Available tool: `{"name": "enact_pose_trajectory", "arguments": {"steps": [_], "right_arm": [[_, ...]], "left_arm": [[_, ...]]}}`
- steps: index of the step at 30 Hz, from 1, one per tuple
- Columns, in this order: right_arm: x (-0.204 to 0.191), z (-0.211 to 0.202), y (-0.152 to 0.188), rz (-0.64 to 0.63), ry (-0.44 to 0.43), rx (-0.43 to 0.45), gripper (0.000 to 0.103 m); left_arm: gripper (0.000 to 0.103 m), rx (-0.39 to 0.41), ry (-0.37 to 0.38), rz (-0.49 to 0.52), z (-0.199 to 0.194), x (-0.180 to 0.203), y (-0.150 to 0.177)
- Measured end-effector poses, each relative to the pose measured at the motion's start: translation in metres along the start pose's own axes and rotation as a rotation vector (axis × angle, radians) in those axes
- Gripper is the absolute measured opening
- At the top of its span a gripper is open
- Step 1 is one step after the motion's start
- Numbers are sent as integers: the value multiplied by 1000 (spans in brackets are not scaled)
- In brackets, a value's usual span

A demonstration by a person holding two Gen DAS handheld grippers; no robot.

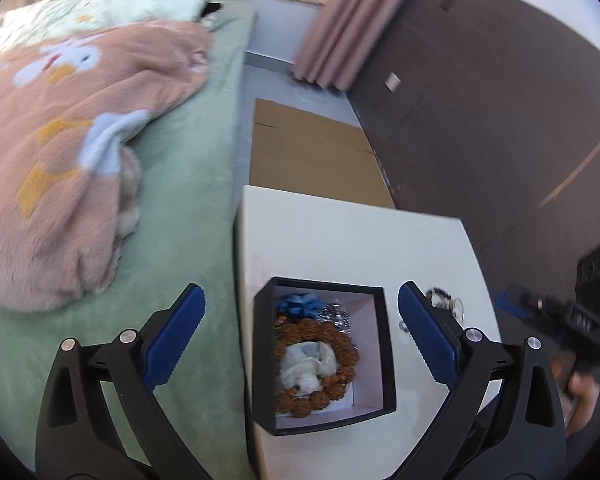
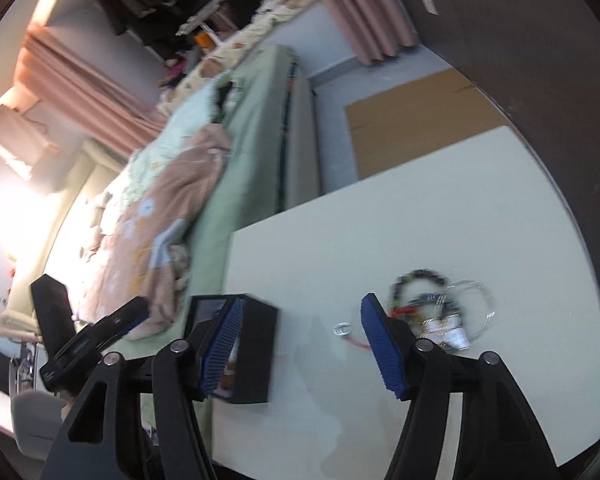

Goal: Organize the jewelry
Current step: 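Lower the brown bracelet into the black box and open the right gripper, then move both grippers back toward the remaining beaded bracelets with the butterfly charm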

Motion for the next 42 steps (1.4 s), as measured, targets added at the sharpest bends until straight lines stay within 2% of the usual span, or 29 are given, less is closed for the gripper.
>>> {"name": "enact_pose_trajectory", "arguments": {"steps": [4,6,9,13,14,20,25,27,31,35,38,40,42], "right_arm": [[27,-9,-3,64,41,7,59],[39,-11,3,103,62,3,50],[53,-19,20,134,92,6,48],[58,-35,33,126,105,42,48],[59,-37,35,124,115,44,48],[70,-27,48,86,146,-12,49],[62,-34,47,2,172,10,49],[64,-31,48,-9,189,0,49],[65,-18,52,-53,222,-17,49],[59,-3,56,-136,265,-8,49],[59,12,60,-158,269,-20,49],[59,23,62,-185,302,-38,49],[53,26,60,-215,305,-20,48]], "left_arm": [[97,-13,28,6,5,12,3],[97,-18,39,-8,8,15,9],[96,-41,45,14,10,30,26],[96,-9,66,62,-1,60,38],[96,-21,78,62,0,67,41],[75,-88,103,106,12,110,47],[58,-164,86,154,38,134,48],[55,-170,69,153,45,136,44],[55,-161,83,169,49,140,43],[55,-152,81,154,52,131,45],[55,-150,83,148,55,126,46],[55,-147,78,154,56,124,47],[55,-153,73,149,59,120,50]]}}
Point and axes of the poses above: each gripper's, at about its wrist camera, not at the fingertips, and z roughly the way its jaws point, x to its right, y to its underside, the point moved 5 cm from there along z, roughly the way its jaws point, and after that the axes turned 6 degrees about -z, right-handed, at the moved point
